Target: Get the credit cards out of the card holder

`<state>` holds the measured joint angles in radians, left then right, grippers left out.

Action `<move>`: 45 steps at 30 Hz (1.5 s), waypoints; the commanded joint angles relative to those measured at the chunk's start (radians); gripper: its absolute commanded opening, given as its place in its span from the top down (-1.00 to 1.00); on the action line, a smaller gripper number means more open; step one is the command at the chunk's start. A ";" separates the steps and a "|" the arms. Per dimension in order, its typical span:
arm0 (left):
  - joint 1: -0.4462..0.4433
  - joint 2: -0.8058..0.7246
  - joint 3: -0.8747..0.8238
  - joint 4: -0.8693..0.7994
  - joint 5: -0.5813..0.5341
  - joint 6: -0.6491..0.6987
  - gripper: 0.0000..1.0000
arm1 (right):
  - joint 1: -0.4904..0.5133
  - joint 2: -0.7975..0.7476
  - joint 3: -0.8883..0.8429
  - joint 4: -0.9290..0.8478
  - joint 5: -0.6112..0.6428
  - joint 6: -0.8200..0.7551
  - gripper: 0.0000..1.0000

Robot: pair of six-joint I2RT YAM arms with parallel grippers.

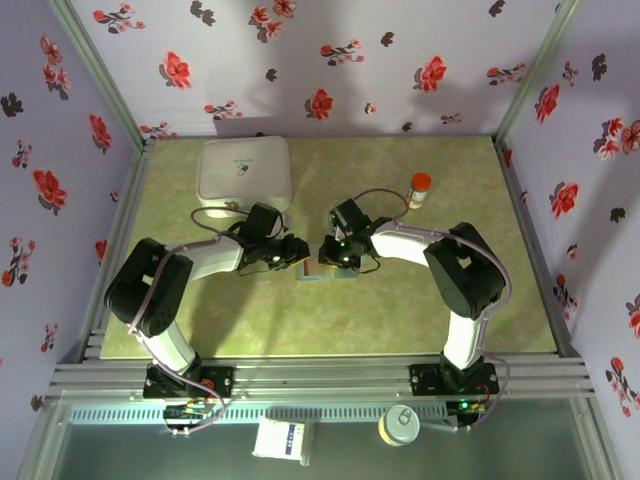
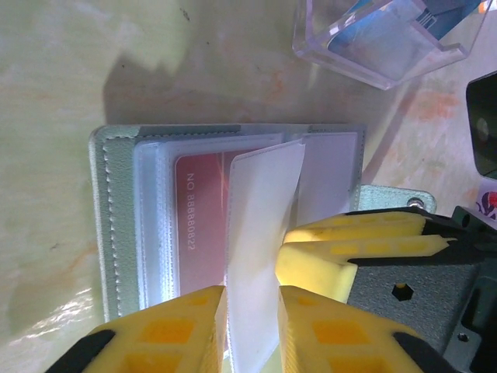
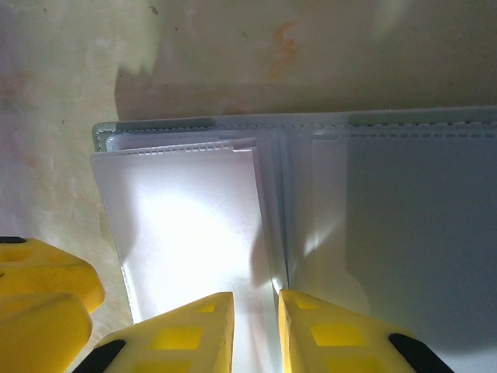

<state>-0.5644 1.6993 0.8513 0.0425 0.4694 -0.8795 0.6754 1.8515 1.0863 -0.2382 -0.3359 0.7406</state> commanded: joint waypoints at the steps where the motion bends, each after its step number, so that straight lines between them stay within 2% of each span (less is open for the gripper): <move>1: 0.006 0.029 -0.009 0.023 0.024 -0.018 0.51 | 0.007 -0.010 0.002 -0.024 0.018 -0.012 0.53; 11: 0.006 0.055 0.001 0.053 0.040 -0.031 0.50 | 0.007 -0.015 -0.002 -0.026 0.018 -0.012 0.53; 23: 0.006 0.057 0.023 0.070 0.062 -0.045 0.70 | 0.007 -0.040 0.008 -0.044 0.023 -0.018 0.52; 35: -0.014 0.059 0.065 0.047 0.056 -0.048 0.71 | -0.001 -0.154 0.022 -0.130 0.106 -0.065 0.46; 45: -0.062 0.117 0.152 -0.008 0.042 -0.036 0.69 | -0.039 -0.236 -0.031 -0.133 0.123 -0.072 0.46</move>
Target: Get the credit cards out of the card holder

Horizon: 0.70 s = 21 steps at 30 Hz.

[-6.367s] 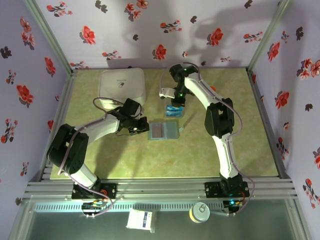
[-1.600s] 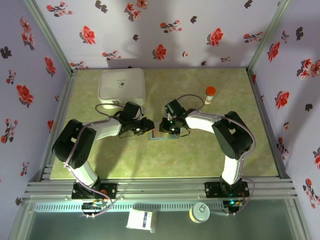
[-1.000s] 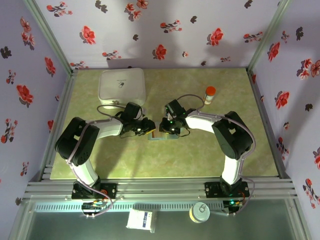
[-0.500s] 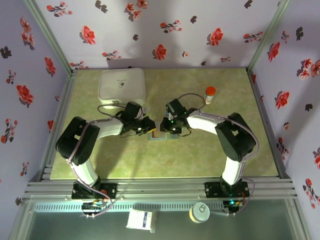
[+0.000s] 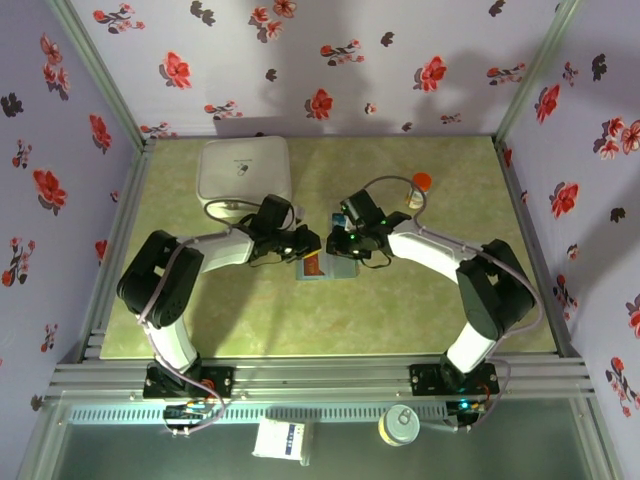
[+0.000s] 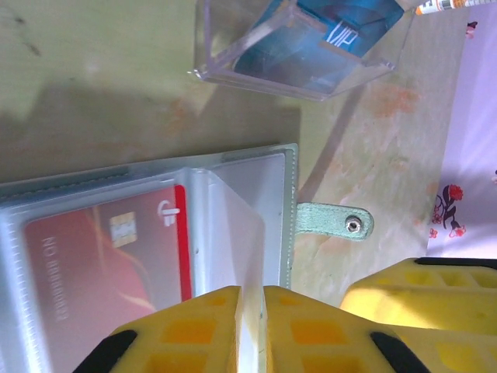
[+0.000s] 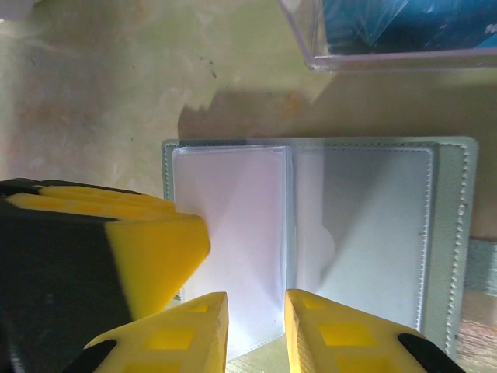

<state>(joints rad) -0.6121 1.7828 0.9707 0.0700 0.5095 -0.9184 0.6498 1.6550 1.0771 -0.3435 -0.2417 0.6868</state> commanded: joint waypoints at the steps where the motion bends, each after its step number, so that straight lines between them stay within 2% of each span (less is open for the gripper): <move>1: -0.020 0.043 0.042 -0.040 0.002 0.003 0.69 | -0.018 -0.049 -0.030 -0.027 0.030 -0.019 0.46; 16: -0.069 0.150 0.146 -0.063 0.000 0.002 0.69 | -0.078 -0.145 -0.128 -0.022 0.025 -0.020 0.47; 21: -0.073 0.152 0.167 -0.070 0.000 0.001 0.62 | -0.085 -0.156 -0.139 -0.022 0.022 -0.020 0.47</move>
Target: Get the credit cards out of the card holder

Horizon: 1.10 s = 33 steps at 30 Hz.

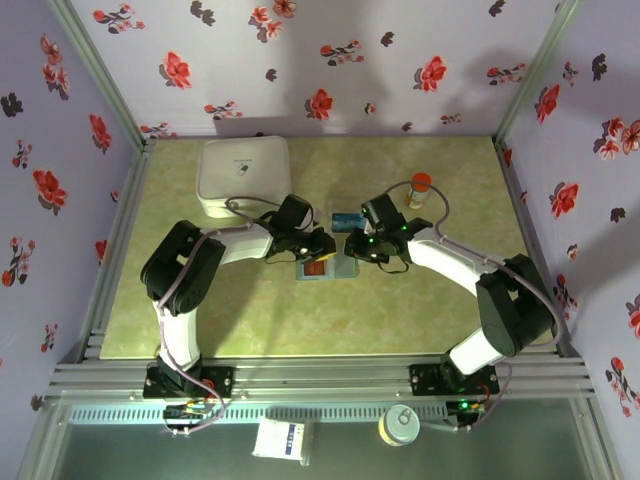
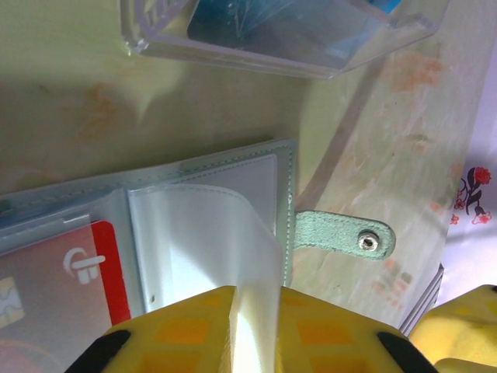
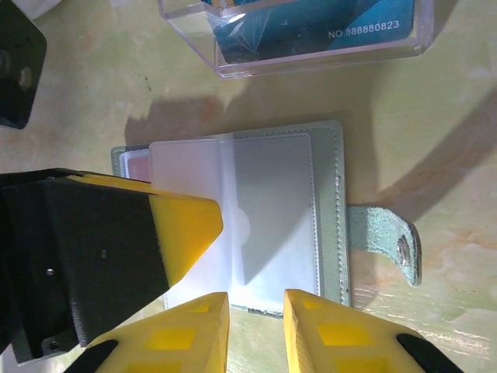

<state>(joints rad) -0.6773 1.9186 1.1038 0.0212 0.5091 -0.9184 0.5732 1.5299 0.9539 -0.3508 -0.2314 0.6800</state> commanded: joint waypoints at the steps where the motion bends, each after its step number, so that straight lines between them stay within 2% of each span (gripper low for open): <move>1: -0.009 0.014 0.039 -0.023 0.000 0.002 0.60 | -0.010 -0.033 -0.016 -0.016 0.012 -0.013 0.47; 7: -0.014 0.020 0.091 -0.048 0.002 0.009 0.47 | -0.020 -0.074 -0.025 -0.034 0.029 -0.018 0.47; 18: -0.025 0.022 0.105 -0.061 0.003 0.020 0.45 | -0.032 -0.137 -0.056 -0.036 0.028 -0.005 0.46; 33: 0.047 -0.172 -0.108 -0.037 -0.033 0.027 0.45 | 0.011 -0.010 -0.025 0.070 -0.052 0.062 0.46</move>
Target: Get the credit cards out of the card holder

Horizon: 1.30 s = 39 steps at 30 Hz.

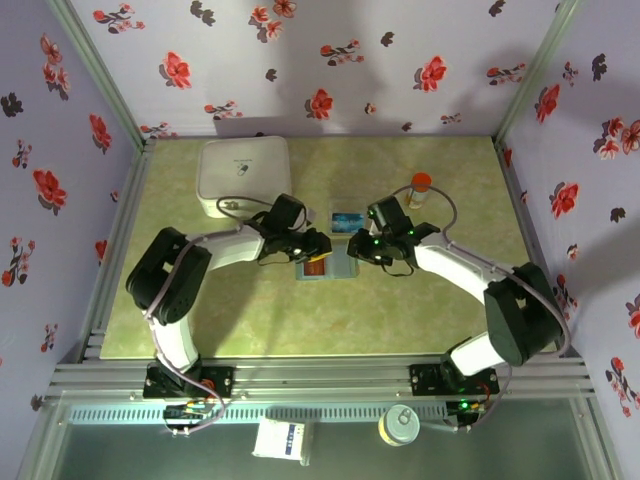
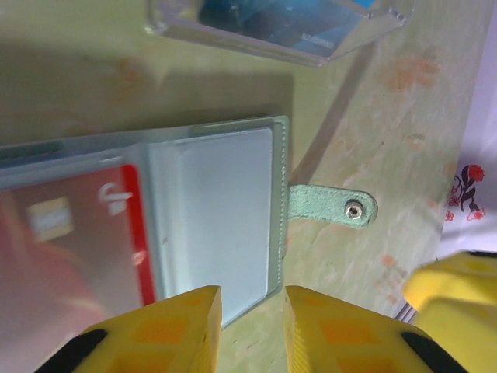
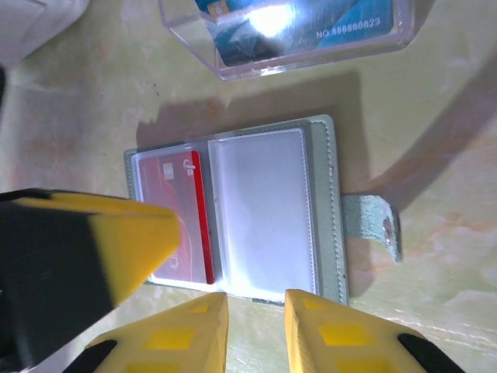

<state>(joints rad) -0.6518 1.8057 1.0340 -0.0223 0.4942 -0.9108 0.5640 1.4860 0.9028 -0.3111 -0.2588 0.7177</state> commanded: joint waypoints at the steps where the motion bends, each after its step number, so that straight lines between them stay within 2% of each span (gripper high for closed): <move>1: 0.030 -0.075 -0.057 0.008 -0.019 0.018 0.45 | 0.028 0.050 0.037 0.032 -0.026 0.026 0.46; 10: 0.105 -0.186 -0.210 0.042 -0.023 0.017 0.46 | 0.100 0.199 0.152 0.039 -0.045 0.038 0.47; 13: 0.117 -0.183 -0.229 0.045 -0.011 0.026 0.55 | 0.117 0.245 0.184 0.047 -0.057 0.046 0.48; 18: 0.119 -0.146 -0.219 0.057 0.018 0.029 0.72 | 0.125 0.295 0.220 0.053 -0.079 0.051 0.50; 27: 0.118 -0.063 -0.158 0.045 0.056 0.059 0.90 | 0.125 0.364 0.264 0.055 -0.102 0.049 0.53; 39: 0.130 -0.018 -0.118 -0.039 0.024 0.135 0.99 | 0.124 0.409 0.292 0.019 -0.083 0.019 0.52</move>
<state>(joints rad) -0.5316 1.7576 0.8913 -0.0238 0.5240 -0.8158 0.6827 1.8740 1.1690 -0.2600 -0.3447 0.7582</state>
